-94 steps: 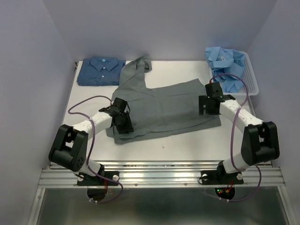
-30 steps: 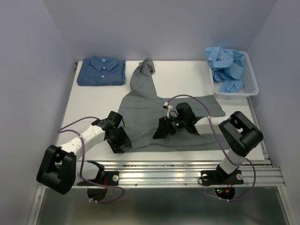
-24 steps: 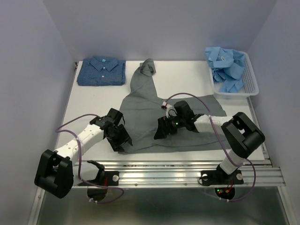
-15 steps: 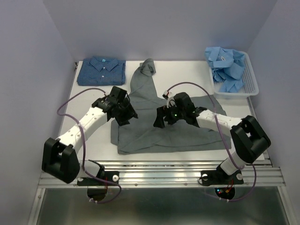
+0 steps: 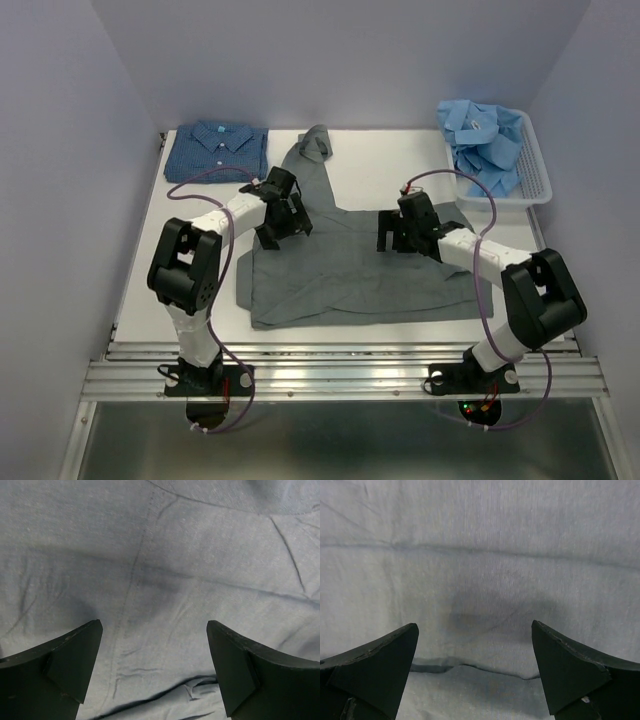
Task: Fold and stack the long sleeve shirts
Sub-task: Fold the shirt
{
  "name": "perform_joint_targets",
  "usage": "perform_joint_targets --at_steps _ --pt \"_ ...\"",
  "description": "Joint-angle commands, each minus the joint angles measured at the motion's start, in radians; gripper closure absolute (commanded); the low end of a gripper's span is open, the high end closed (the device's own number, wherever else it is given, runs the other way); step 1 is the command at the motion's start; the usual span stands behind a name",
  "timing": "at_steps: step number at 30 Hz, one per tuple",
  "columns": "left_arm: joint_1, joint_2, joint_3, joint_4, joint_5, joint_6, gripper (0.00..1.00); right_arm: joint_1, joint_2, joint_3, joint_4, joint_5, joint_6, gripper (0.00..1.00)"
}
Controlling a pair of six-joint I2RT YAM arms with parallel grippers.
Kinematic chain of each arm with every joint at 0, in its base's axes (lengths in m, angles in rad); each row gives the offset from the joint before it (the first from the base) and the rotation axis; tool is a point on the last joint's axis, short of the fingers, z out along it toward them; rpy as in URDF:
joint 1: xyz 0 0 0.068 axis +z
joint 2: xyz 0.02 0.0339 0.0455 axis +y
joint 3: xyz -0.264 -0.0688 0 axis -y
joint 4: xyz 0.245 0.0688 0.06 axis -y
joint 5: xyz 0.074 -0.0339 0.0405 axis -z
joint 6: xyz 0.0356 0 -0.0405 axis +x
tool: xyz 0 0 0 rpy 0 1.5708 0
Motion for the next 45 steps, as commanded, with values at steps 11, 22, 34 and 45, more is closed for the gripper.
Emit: perform_joint_targets --at_steps 11,22,34,45 --pt "0.107 -0.161 -0.356 0.072 -0.037 0.016 0.01 0.031 0.072 -0.101 0.123 -0.323 0.036 0.00" --pt "0.144 -0.247 -0.240 0.029 -0.104 0.114 0.01 0.081 -0.021 0.013 0.062 -0.179 0.009 0.00" --pt "0.183 -0.036 0.167 0.007 -0.221 0.385 0.01 -0.084 -0.040 0.195 -0.035 0.147 -0.112 0.00" --pt "0.200 0.217 0.411 0.109 -0.063 0.602 0.01 -0.216 0.111 0.324 -0.078 0.096 -0.151 0.00"
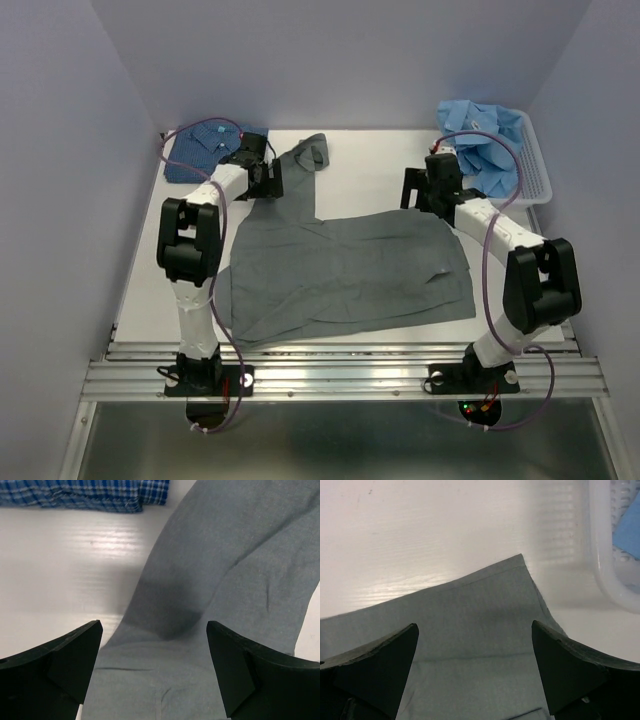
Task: Fold and stack the long sleeve shirts
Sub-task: Fold the shirt
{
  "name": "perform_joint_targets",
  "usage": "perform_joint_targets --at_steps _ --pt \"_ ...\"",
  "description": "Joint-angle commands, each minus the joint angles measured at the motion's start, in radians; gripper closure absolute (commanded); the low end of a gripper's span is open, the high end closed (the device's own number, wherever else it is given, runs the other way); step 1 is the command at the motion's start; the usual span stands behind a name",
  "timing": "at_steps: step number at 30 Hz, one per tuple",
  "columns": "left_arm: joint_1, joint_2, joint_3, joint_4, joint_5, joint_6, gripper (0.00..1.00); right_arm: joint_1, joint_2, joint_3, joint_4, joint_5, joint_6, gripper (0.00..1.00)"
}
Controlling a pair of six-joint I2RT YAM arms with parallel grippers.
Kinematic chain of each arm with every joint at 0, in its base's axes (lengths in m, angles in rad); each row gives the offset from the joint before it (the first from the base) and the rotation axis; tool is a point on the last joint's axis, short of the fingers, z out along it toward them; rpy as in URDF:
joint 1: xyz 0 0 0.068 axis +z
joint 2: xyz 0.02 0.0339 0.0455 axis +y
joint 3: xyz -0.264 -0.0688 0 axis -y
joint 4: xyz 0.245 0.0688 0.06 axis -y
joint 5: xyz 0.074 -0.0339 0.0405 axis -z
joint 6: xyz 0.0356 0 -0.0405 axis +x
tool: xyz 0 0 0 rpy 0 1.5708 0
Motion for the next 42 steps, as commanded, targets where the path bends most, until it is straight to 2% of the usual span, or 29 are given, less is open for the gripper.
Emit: perform_joint_targets --at_steps 1,5,8,10,11,12,23,28,31,33,34,35,37,42 --pt "-0.004 0.060 0.125 0.015 0.047 0.087 0.01 -0.031 0.065 0.092 -0.028 -0.007 -0.027 0.00" --pt "-0.001 0.130 0.184 -0.005 0.020 0.093 0.08 -0.031 0.140 0.149 -0.057 0.016 -0.056 0.00" --pt "-0.001 0.160 0.202 0.003 0.050 0.096 0.23 -0.031 0.197 0.186 -0.067 0.036 -0.050 0.00" --pt "-0.002 0.168 0.210 0.009 0.090 0.096 0.59 -0.031 0.238 0.223 -0.086 0.091 0.011 0.00" --pt "-0.002 0.167 0.210 0.010 0.122 0.093 0.74 -0.031 0.249 0.235 -0.097 0.119 0.039 0.00" --pt "-0.002 0.162 0.208 0.012 0.132 0.085 1.00 -0.031 0.259 0.244 -0.097 0.129 0.060 0.00" --pt "-0.002 -0.010 0.075 0.125 0.282 0.107 1.00 -0.031 0.449 0.367 -0.108 0.205 0.111 0.00" --pt "-0.002 -0.037 0.030 0.150 0.293 0.118 1.00 -0.041 0.504 0.399 -0.108 0.234 0.117 0.00" --pt "-0.002 -0.040 0.014 0.158 0.297 0.118 1.00 -0.041 0.524 0.398 -0.107 0.206 0.119 0.06" --pt "-0.002 -0.042 0.010 0.159 0.296 0.121 1.00 -0.041 0.527 0.395 -0.108 0.196 0.116 0.16" --pt "-0.002 -0.044 0.013 0.159 0.294 0.122 1.00 -0.041 0.521 0.384 -0.108 0.179 0.107 0.23" --pt "-0.002 -0.044 0.015 0.155 0.296 0.125 1.00 -0.041 0.515 0.376 -0.107 0.174 0.107 0.38" --pt "-0.002 -0.042 0.038 0.148 0.293 0.133 1.00 -0.041 0.497 0.355 -0.108 0.185 0.110 0.48" --pt "-0.002 -0.037 0.061 0.129 0.285 0.137 1.00 -0.041 0.431 0.257 -0.108 0.249 0.102 0.50"
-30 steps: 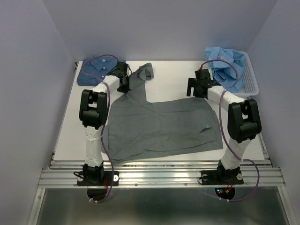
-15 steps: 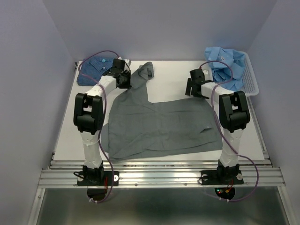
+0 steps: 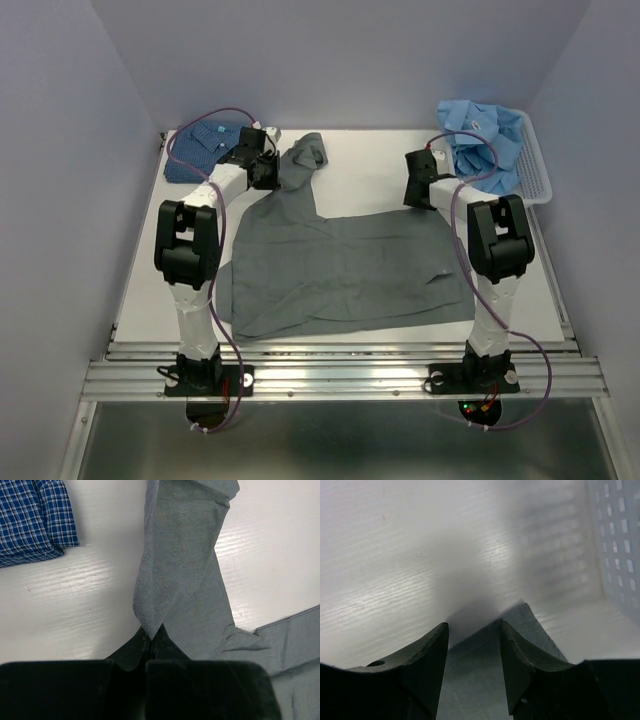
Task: Fold and stack the long sleeve shirts
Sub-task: Fold the shirt
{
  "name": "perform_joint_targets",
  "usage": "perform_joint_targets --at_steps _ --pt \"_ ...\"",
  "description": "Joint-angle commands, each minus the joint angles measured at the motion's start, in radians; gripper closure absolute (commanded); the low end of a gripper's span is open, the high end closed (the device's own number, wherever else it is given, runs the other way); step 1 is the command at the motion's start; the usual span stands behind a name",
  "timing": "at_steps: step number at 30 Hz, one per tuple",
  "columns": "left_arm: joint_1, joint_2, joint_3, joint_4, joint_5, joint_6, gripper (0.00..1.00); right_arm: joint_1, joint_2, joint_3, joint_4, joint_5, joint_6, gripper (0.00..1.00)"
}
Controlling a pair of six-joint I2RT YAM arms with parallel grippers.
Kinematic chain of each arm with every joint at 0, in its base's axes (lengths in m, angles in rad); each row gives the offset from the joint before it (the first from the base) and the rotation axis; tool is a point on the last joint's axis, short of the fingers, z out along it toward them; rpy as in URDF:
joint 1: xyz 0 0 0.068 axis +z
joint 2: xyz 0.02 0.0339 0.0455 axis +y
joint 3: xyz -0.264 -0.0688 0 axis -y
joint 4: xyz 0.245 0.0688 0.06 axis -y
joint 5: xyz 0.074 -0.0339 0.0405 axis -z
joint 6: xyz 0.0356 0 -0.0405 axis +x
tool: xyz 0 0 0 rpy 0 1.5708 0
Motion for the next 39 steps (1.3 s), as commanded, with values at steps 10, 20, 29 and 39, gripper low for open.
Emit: perform_joint_targets --at_steps 10,20,29,39 --pt "0.001 -0.046 0.044 -0.009 0.003 0.028 1.00 -0.007 -0.075 -0.147 -0.054 0.129 0.000 0.55" --pt "0.001 -0.029 0.101 -0.027 0.010 0.044 1.00 -0.007 -0.032 -0.058 -0.004 0.096 0.000 0.99" --pt "0.001 -0.015 0.193 -0.059 -0.001 0.058 1.00 -0.017 -0.118 -0.024 0.048 0.035 -0.063 0.99" --pt "-0.001 -0.127 0.098 -0.047 0.060 0.037 1.00 -0.017 -0.313 -0.210 0.073 -0.069 -0.052 0.99"
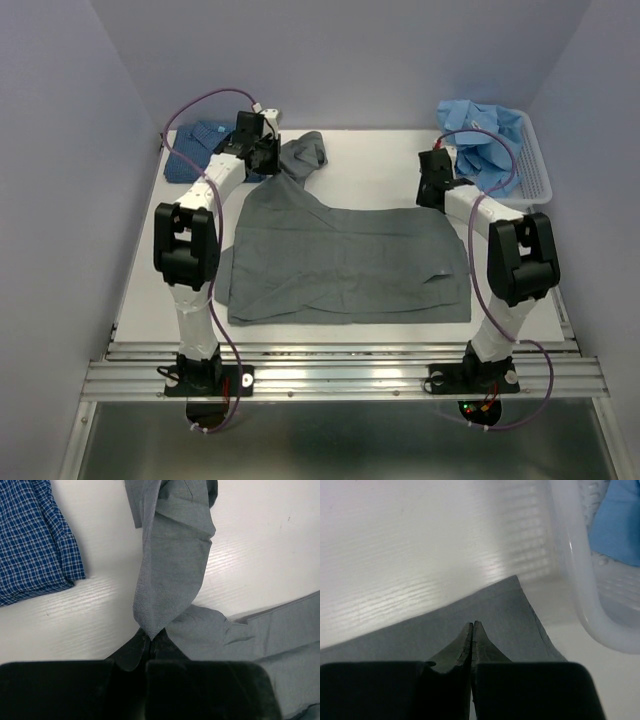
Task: Fold and stack the long sleeve shirts
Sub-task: Fold the shirt
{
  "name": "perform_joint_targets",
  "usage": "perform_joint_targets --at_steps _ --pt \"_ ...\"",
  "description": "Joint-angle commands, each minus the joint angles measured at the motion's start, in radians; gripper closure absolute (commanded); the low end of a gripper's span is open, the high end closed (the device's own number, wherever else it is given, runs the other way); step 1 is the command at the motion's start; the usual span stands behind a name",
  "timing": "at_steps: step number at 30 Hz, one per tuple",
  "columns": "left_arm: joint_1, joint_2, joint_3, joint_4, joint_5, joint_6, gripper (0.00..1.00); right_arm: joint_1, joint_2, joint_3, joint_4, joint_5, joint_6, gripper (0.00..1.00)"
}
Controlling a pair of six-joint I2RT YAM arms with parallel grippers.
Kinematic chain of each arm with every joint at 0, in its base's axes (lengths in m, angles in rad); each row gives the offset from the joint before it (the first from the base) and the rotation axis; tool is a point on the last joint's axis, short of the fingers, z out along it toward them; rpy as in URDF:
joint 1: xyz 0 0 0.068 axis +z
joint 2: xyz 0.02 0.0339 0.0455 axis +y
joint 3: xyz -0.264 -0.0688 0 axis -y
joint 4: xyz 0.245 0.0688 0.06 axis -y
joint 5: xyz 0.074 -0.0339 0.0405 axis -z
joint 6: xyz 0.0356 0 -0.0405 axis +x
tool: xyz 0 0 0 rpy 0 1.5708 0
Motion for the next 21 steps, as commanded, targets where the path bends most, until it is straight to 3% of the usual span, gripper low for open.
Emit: perform_joint_targets --at_steps 1,5,6,7,8,9,10,11,17,21 --pt "-0.001 -0.153 -0.080 0.021 0.050 -0.009 1.00 -0.007 -0.130 -0.088 0.036 -0.051 0.012 0.99" --pt "-0.005 -0.327 -0.311 0.156 0.053 -0.044 1.00 -0.007 -0.191 -0.171 0.036 -0.003 0.021 0.99" --pt "-0.007 -0.357 -0.350 0.178 0.055 -0.052 1.00 -0.016 -0.178 -0.165 0.034 0.010 0.026 0.92" --pt "-0.005 -0.372 -0.374 0.193 0.058 -0.058 1.00 -0.016 -0.164 -0.153 0.033 0.018 0.032 0.75" --pt "-0.005 -0.390 -0.402 0.205 0.076 -0.061 1.00 -0.016 -0.147 -0.133 0.025 0.030 0.061 0.52" --pt "-0.007 -0.388 -0.405 0.215 0.081 -0.061 1.00 -0.016 -0.128 -0.113 0.019 0.021 0.066 0.38" --pt "-0.007 -0.369 -0.390 0.213 0.083 -0.063 1.00 -0.016 -0.086 -0.070 0.016 0.016 0.078 0.33" --pt "-0.007 -0.343 -0.361 0.193 0.083 -0.064 1.00 -0.027 -0.064 -0.050 0.011 0.004 0.080 0.21" --pt "-0.007 -0.312 -0.322 0.164 0.067 -0.053 1.00 -0.055 0.092 0.065 0.013 -0.038 0.113 0.09" --pt "-0.008 -0.312 -0.316 0.160 0.058 -0.046 1.00 -0.073 0.148 0.088 0.027 -0.079 0.112 0.10"
